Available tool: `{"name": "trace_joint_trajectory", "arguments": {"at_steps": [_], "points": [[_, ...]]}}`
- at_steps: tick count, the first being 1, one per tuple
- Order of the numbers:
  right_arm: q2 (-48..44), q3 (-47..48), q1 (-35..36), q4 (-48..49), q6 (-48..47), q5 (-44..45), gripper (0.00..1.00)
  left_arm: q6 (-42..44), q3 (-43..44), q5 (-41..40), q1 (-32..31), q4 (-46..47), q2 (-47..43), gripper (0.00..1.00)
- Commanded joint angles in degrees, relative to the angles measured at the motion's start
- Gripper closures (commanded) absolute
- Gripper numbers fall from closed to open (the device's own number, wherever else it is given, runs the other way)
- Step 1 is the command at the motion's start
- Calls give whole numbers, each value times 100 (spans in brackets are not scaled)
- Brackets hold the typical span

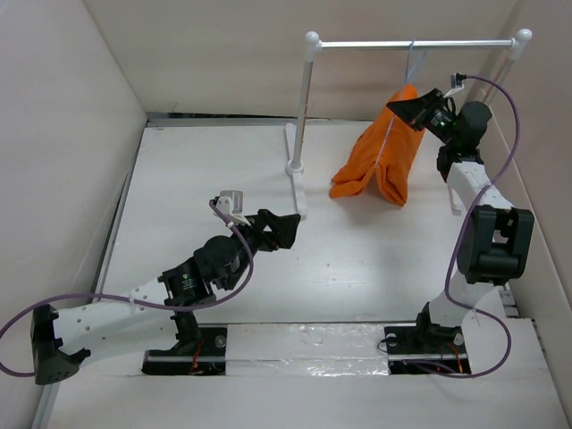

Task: Place the trousers on the hanger
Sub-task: Place the hanger at the clothesline, then reset both arms

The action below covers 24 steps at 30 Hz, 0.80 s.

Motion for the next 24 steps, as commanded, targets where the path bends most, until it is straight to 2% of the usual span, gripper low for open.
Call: {"name": "trace_joint_trajectory", "arguments": {"at_steps": [1, 2, 3, 5, 6, 7, 9, 10, 15, 20, 24], "points": [[-236, -30, -27, 1183, 21, -111, 100, -74, -47, 9, 28, 209, -11, 13], [-280, -126, -27, 1210, 21, -111, 95, -74, -47, -8, 28, 209, -2, 13], [-315, -180, -27, 1253, 21, -128, 78, -82, -39, -8, 28, 174, 7, 13], [-464, -390, -79, 1385, 21, -128, 53, -135, -65, -17, 28, 156, 16, 12], [-526, -461, -80, 1412, 21, -128, 31, -153, -74, -35, 28, 147, 16, 12], [-674, -609, -80, 1421, -40, -111, 15, -179, -100, -78, 28, 121, -10, 11], [-850, -776, -132, 1368, -137, -50, 12, -223, -109, -140, 28, 60, -37, 10], [-956, -856, -132, 1272, -207, -15, 0, -241, -109, -175, 28, 16, -80, 10], [-1571, -1392, -132, 1183, -620, -145, 0, -293, -74, -368, 28, -221, -195, 9], [-2485, -2920, 140, 2193, -410, -313, 0, -434, -161, -720, 28, -520, -458, 9], [-3241, -4036, 560, 2414, -741, -593, 0, -715, -371, -1071, 28, -1187, -897, 9]]}}
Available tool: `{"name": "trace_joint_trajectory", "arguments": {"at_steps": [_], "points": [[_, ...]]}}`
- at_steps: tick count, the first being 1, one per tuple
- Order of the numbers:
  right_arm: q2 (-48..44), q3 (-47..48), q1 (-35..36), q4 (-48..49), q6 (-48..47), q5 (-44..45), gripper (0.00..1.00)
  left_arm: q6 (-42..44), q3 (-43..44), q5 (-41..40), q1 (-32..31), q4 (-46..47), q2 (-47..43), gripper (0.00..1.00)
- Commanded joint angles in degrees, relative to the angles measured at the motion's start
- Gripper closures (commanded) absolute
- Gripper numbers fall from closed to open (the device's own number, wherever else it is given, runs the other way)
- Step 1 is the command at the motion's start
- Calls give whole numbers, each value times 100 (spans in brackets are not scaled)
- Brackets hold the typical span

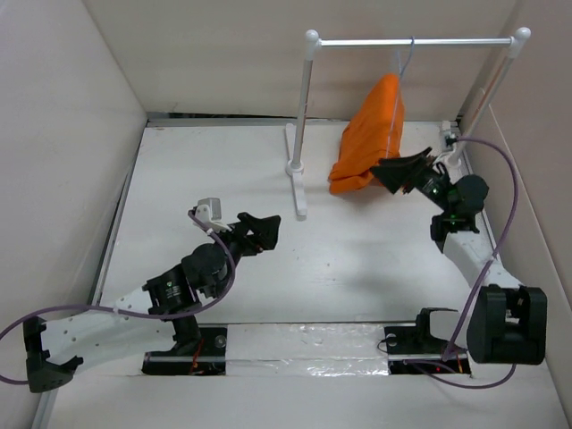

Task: Place the trousers on the hanger
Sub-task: Reset both arms

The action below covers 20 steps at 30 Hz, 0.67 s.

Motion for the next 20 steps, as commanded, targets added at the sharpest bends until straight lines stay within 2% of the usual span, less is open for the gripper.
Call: {"name": "trace_joint_trajectory", "arguments": {"at_steps": [1, 3, 6, 9, 10, 12, 15, 17, 20], "points": [[-623, -741, 369, 406, -491, -314, 0, -367, -267, -577, 28, -554, -558, 9], [-1238, -1191, 545, -208, -1296, -323, 0, -570, -460, -684, 28, -1000, -832, 10], [-2237, -1516, 879, -2479, -2526, -88, 0, -974, -811, -746, 28, -1555, -1577, 11], [-3013, -1692, 1028, -3661, -3416, 229, 0, -1334, -1110, -737, 28, -2117, -2062, 12], [-3494, -1780, 1029, -4318, -3576, 283, 0, -1448, -1173, -728, 28, -2285, -2394, 12], [-3919, -1851, 1091, -4867, -3893, 519, 0, -1616, -1339, -719, 28, -2636, -2747, 13], [-4579, -2000, 1091, -5668, -4105, 1019, 0, -1512, -1533, -571, 28, -2561, -3451, 14], [-4790, -2123, 1091, -5775, -4114, 1144, 0, -1222, -1604, -465, 28, -2428, -3829, 15], [-4643, -2010, 1144, -5670, -4053, 1013, 0, -1090, -1622, -473, 28, -2288, -4041, 13]]}}
